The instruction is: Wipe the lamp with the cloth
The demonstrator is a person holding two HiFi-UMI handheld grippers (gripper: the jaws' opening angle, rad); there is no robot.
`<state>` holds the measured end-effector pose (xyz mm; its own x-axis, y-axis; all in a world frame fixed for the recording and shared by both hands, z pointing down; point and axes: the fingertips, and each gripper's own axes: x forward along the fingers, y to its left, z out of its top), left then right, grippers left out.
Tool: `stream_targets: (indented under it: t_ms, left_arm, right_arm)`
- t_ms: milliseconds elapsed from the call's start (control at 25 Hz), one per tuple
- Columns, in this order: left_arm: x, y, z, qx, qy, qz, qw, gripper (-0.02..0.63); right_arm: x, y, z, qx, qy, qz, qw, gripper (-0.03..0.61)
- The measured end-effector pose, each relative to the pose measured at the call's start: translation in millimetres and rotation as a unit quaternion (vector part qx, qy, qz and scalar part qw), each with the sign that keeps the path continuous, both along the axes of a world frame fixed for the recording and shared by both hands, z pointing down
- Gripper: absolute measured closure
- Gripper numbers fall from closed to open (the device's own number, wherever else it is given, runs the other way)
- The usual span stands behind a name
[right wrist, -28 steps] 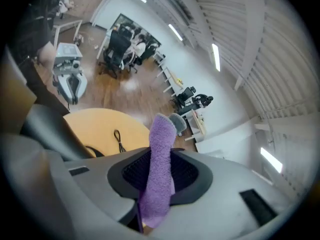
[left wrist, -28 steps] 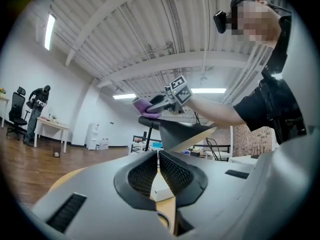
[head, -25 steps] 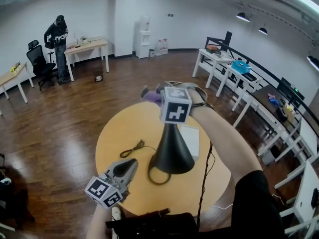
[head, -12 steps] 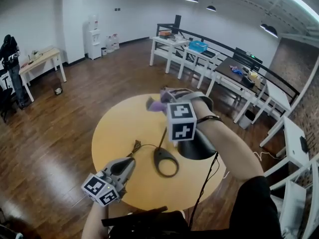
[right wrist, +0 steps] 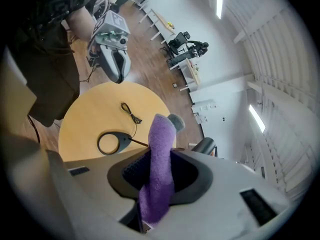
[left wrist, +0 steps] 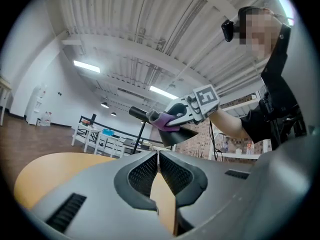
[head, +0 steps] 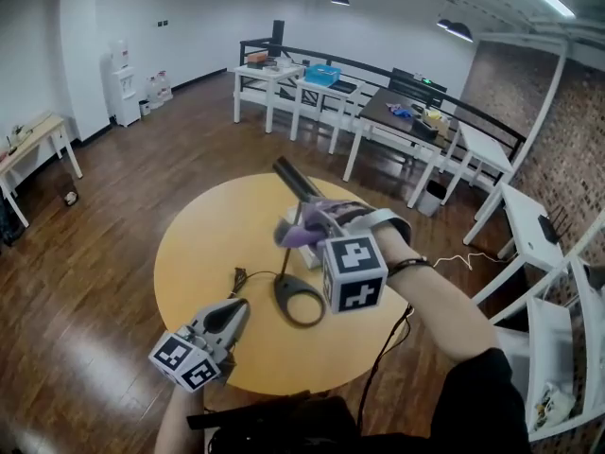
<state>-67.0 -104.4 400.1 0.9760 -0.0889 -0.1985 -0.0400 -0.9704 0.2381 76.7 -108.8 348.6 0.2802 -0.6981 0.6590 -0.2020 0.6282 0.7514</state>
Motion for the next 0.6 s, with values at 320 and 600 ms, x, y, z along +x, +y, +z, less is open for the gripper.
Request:
stream_targets:
  t_ms: [320,600]
  left_arm:
    - [28,12,-6,0.003,-0.002,0.024,0.9997,0.606]
    - [38,29,-14,0.025,-0.011,0.026,0.9993,0.606]
  right_arm:
    - [-24,26,7,0.016,-0.044,-0.012,0.999,0.479]
    - [-27,44,12,0.023,-0.040,-0.020,0.999,0.479]
